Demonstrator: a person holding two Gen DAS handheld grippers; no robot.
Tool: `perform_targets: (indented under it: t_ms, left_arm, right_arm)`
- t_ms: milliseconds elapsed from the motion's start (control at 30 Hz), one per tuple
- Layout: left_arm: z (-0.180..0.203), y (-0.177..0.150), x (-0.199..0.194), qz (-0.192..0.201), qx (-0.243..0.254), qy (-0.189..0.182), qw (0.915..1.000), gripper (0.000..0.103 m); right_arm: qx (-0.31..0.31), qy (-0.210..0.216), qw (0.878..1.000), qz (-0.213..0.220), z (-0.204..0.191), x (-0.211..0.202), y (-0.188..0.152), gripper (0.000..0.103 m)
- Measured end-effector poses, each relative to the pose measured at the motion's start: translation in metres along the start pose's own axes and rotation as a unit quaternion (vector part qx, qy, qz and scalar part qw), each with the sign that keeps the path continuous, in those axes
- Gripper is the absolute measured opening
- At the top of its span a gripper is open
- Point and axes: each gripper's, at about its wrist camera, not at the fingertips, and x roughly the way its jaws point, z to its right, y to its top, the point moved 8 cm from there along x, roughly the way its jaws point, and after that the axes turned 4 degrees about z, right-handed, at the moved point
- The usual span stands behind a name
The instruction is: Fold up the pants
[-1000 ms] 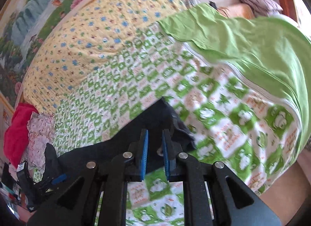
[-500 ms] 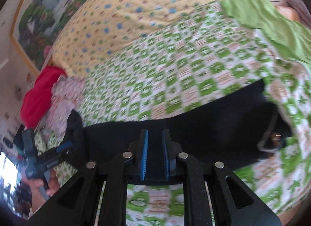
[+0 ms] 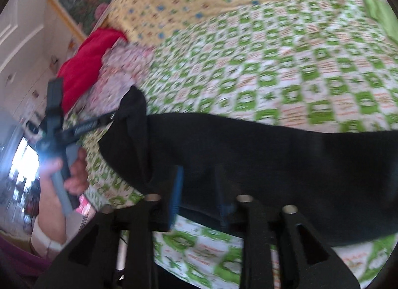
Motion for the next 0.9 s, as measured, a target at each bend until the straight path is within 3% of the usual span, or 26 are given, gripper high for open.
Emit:
perform_targets:
  t_ms: [233, 400, 567, 633, 700, 767, 800, 867, 900]
  left_arm:
    - [-0.028, 0.028, 0.044, -0.063, -0.020, 0.047, 0.9967, 0.074]
    - [-0.026, 0.040, 0.059, -0.094, 0.000, 0.072, 0.9930, 0.074]
    - [-0.018, 0.040, 0.083, -0.141, 0.042, 0.112, 0.9827, 0.074]
    - [-0.019, 0.037, 0.094, -0.159, 0.065, 0.142, 0.9749, 0.074]
    - [-0.020, 0.034, 0.100, -0.168, 0.079, 0.153, 0.9707, 0.060]
    - [-0.021, 0.028, 0.101, -0.178, 0.076, 0.139, 0.9712, 0.022]
    - [-0.021, 0.026, 0.101, -0.181, 0.072, 0.131, 0.9721, 0.015]
    - [-0.025, 0.025, 0.095, -0.168, 0.063, 0.124, 0.9759, 0.007]
    - [-0.028, 0.025, 0.090, -0.156, 0.056, 0.122, 0.9786, 0.006]
  right_arm:
    - [-0.053, 0.062, 0.996, -0.046, -0.047, 0.048, -0.003, 0.042]
    - [-0.080, 0.086, 0.990, -0.082, -0.069, 0.081, -0.006, 0.043]
    - [-0.110, 0.100, 0.984, -0.096, -0.084, 0.097, -0.005, 0.043]
    - [-0.117, 0.108, 0.982, -0.097, -0.088, 0.102, -0.004, 0.042]
    - [-0.126, 0.104, 0.982, -0.099, -0.088, 0.108, -0.003, 0.042]
    - [-0.135, 0.104, 0.980, -0.100, -0.089, 0.114, -0.003, 0.042]
    - [-0.142, 0.104, 0.979, -0.101, -0.089, 0.117, -0.003, 0.042]
    - [-0.160, 0.096, 0.977, -0.104, -0.090, 0.122, -0.005, 0.025]
    - [-0.170, 0.097, 0.975, -0.106, -0.091, 0.124, -0.006, 0.008]
